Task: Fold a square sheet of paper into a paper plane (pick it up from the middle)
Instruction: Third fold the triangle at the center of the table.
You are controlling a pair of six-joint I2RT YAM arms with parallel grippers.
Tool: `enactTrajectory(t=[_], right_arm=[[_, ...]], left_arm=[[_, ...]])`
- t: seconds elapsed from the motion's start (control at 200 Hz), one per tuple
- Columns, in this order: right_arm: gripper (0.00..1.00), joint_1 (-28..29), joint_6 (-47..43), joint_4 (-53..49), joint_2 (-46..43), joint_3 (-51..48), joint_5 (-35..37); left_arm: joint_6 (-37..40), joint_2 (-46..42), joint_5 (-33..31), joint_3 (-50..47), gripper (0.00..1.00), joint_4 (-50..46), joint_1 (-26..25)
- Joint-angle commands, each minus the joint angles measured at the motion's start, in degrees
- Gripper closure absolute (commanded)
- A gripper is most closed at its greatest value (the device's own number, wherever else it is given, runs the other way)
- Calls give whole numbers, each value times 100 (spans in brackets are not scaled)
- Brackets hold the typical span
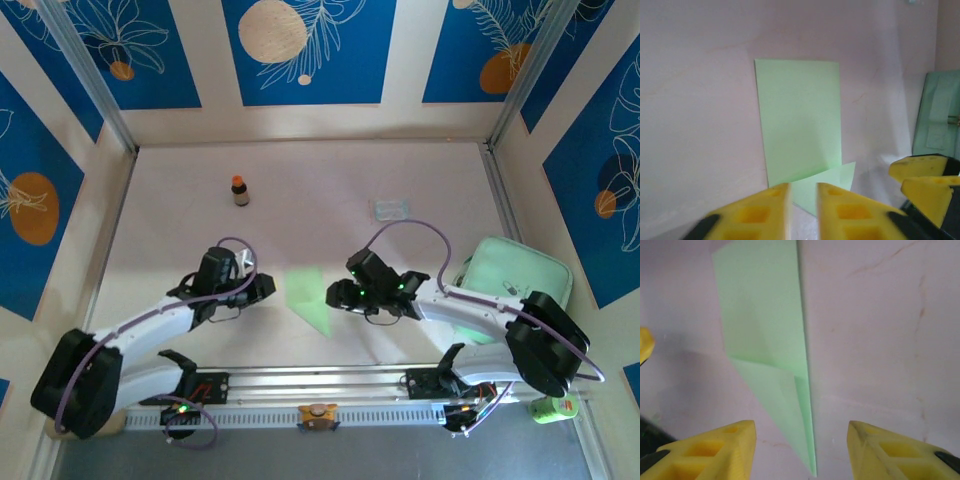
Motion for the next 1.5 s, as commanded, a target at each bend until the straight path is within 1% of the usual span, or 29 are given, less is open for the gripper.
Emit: enactTrajectory(t=[0.0, 0.07, 0.11, 0.22, 0.27, 0.335, 0.39, 0.48, 0.535, 0.715, 0.88, 0.965, 1.17, 1.375, 1.495], right_arm=[[50, 140, 151, -151, 6, 110, 900], [49, 323, 12, 416, 15, -62, 1128], [49, 348, -17, 675, 44, -146, 1096], [49, 133, 58, 738, 188, -156, 494], [50, 0, 4, 914, 318, -196, 74], [52, -91, 20, 1178, 465, -279, -209], [54, -143, 67, 1539, 527, -434, -393], [57, -287, 221, 2458, 629, -830, -853], [60, -372, 264, 2739, 739, -924, -1087], [63, -447, 88, 2837, 1094, -820, -1334], [66, -500, -63, 2854, 1406, -630, -1523], [70, -502, -96, 2880, 1487, -611, -1561], [80, -514, -173, 2864, 1396, -681, -1623], [92, -537, -206, 2859, 1201, -805, -1620], [93, -559, -240, 2829, 1074, -843, -1636]], left_arm=[[427, -373, -609, 153, 71, -796, -18], [513, -513, -685, 145, 68, -916, -9], [544, -547, -720, 145, 66, -969, -9], [599, -560, -733, 127, 61, -993, -9], [592, -570, -742, 106, 58, -987, -9], [581, -570, -776, 85, 56, -971, -9], [565, -570, -783, 81, 55, -964, -9], [530, -550, -782, 72, 52, -969, -9], [512, -551, -776, 65, 52, -974, -9], [415, -582, -855, 56, 48, -1010, -9], [406, -536, -834, 100, 46, -1041, -9], [398, -508, -804, 119, 46, -1050, -9], [340, -400, -669, 118, 46, -964, -1], [293, 16, -331, 249, 46, -736, 0], [188, 298, -46, 325, 46, -476, 0]])
